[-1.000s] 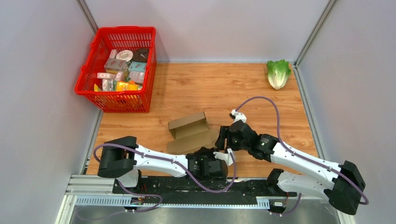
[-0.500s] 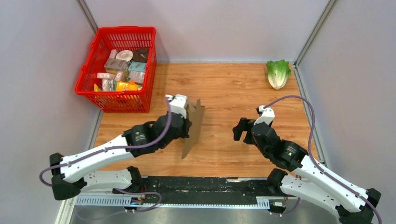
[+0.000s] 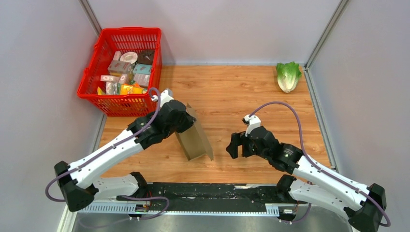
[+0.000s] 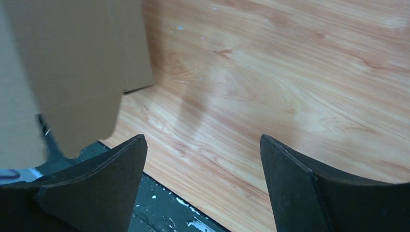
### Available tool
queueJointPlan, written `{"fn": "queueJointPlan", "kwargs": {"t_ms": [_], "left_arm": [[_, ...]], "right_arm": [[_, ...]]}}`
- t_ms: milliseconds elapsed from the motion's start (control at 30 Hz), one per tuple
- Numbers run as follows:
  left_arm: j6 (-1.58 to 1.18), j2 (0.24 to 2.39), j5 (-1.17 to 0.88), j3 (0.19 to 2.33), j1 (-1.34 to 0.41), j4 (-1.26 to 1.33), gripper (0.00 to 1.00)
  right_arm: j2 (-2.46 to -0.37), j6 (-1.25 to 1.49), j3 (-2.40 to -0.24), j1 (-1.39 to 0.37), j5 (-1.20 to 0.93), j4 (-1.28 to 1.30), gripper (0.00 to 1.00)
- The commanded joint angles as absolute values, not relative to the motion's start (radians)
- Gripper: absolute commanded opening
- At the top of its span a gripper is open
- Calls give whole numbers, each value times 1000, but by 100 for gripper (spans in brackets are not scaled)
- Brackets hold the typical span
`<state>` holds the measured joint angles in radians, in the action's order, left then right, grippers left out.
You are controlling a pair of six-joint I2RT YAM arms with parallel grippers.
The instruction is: Fold the paper box
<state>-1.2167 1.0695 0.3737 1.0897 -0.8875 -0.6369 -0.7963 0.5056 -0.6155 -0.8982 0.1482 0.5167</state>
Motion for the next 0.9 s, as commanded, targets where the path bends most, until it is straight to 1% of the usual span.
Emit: {"fn": "queueJointPlan", "kwargs": {"t_ms": [0, 67, 100, 167, 200, 233, 267, 300, 333, 367, 400, 500, 567, 600, 633, 667, 700, 733, 800, 833, 867], "left_arm": [[-1455, 1129, 399, 1154, -879, -773, 0], [-1460, 1137, 445, 1138, -877, -730, 0], [-1468, 1140, 452, 1135, -876, -726, 0], [-1453, 1155, 440, 1135, -861, -695, 0], [-1453, 1161, 436, 1129, -858, -687, 6], [-1454, 1167, 430, 1123, -854, -664, 19], [-1453, 1167, 411, 1115, -851, -652, 47], [-1447, 1167, 404, 1100, -851, -641, 57], [-1444, 1161, 397, 1092, -848, -623, 64], [-1436, 1155, 387, 1083, -844, -611, 68], [-1419, 1147, 382, 1071, -841, -603, 70], [-1338, 1088, 403, 1045, -838, -588, 72], [-1280, 1005, 449, 1020, -838, -581, 72], [-1199, 970, 469, 985, -838, -578, 72], [-1154, 892, 488, 965, -838, -574, 72], [-1100, 852, 503, 936, -838, -557, 69], [-975, 810, 502, 870, -838, -537, 65], [-929, 731, 502, 839, -838, -526, 61], [-841, 654, 485, 748, -838, -525, 56], [-821, 593, 473, 721, -838, -522, 52], [-784, 568, 441, 697, -838, -522, 46]], "right_arm": [[-808, 439, -600, -910, 23, 410, 90], [-824, 434, -592, -919, 15, 390, 90], [-836, 431, -589, -922, -26, 379, 90], [-847, 419, -588, -937, -37, 364, 91], [-854, 416, -588, -946, -29, 361, 93], [-854, 414, -588, -954, -20, 359, 94], [-854, 410, -586, -969, -9, 353, 95], [-854, 407, -581, -976, -2, 348, 95], [-850, 407, -580, -982, -2, 347, 96], [-850, 410, -577, -995, 33, 341, 96], [-845, 411, -572, -1003, 52, 338, 96], [-831, 419, -560, -1023, 89, 339, 97], [-821, 416, -557, -1029, 98, 348, 98], [-812, 414, -557, -1031, 122, 356, 98], [-808, 416, -558, -1031, 139, 362, 98], [-808, 417, -560, -1031, 156, 370, 98], [-811, 420, -560, -1031, 199, 371, 98], [-822, 431, -560, -1031, 215, 367, 98], [-870, 440, -566, -1029, 227, 336, 97], [-891, 455, -574, -1029, 235, 330, 95], [-932, 475, -580, -1029, 232, 310, 94]]}}
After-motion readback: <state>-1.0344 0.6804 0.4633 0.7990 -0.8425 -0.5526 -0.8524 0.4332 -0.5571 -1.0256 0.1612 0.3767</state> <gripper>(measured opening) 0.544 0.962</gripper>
